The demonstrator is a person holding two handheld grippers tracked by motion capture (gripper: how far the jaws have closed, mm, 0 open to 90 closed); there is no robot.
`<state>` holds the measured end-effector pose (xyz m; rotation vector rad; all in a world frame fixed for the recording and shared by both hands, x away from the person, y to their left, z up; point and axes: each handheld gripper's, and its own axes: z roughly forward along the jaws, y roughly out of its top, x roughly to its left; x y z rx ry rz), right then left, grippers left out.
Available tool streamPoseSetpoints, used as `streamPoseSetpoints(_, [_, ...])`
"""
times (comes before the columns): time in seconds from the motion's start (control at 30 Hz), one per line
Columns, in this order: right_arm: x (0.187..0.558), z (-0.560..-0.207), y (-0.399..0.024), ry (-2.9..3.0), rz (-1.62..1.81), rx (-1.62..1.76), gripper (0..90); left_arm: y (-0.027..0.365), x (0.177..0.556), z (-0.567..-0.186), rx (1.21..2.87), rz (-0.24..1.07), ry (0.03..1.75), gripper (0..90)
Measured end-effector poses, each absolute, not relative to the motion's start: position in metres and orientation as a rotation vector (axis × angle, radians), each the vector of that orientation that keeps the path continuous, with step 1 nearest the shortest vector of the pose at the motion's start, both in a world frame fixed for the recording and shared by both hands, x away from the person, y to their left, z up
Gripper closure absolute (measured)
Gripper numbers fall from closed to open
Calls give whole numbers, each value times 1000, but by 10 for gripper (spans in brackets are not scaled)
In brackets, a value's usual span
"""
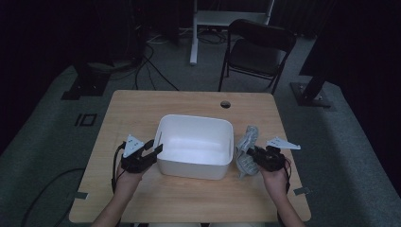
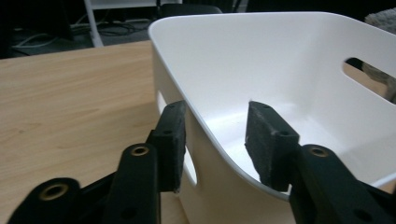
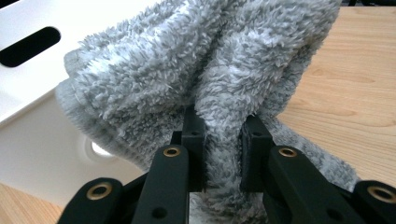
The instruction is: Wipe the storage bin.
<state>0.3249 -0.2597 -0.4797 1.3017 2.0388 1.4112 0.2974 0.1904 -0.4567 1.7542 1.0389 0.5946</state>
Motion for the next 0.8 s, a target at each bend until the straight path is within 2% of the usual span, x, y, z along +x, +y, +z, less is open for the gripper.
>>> streamPoseSetpoints(0.37, [308,-480,-260,2071,1452,1272,760,208,298,-437,1703,552,962,484])
streamPoseSetpoints(0.5, [306,-481,-260,2075,1456,1272,760,218,318,-429,1678,493,930,432])
streamPoseSetpoints(0.8, [305,-483,-262,2066,1471,1284,760,226,367,-422,1666,456,790,451])
